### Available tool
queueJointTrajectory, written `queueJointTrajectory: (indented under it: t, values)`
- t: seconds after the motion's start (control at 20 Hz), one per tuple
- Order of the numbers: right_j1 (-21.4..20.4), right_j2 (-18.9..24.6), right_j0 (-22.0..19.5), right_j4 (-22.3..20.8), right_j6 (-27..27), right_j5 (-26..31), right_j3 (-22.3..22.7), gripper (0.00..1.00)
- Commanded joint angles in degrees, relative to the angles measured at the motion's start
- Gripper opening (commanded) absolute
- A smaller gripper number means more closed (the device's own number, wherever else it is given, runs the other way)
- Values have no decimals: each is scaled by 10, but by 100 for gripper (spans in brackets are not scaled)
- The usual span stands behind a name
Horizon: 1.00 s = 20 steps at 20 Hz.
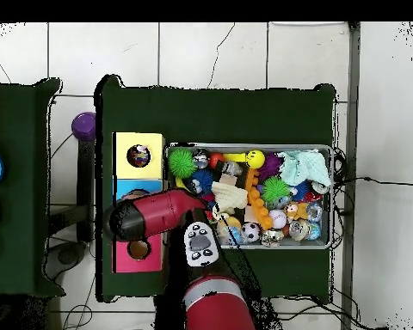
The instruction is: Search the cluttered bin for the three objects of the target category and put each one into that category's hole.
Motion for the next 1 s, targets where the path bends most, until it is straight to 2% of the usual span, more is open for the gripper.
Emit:
queueJointTrajectory:
  t: [0.05, 0.15, 0.25, 0.3, 0.35, 1.0]
  values:
    - [122, -106, -3, -23, 122, -201, -49, 0]
    - [122, -107, -2, -21, 126, -210, -47, 0]
    - [119, -87, -18, -27, 90, -167, -47, 0]
    - [118, -99, -7, -28, 95, -186, -50, 0]
    - [117, -108, 2, -38, 92, -232, -54, 0]
    - [114, -110, 2, -6, 98, -267, -29, 0]
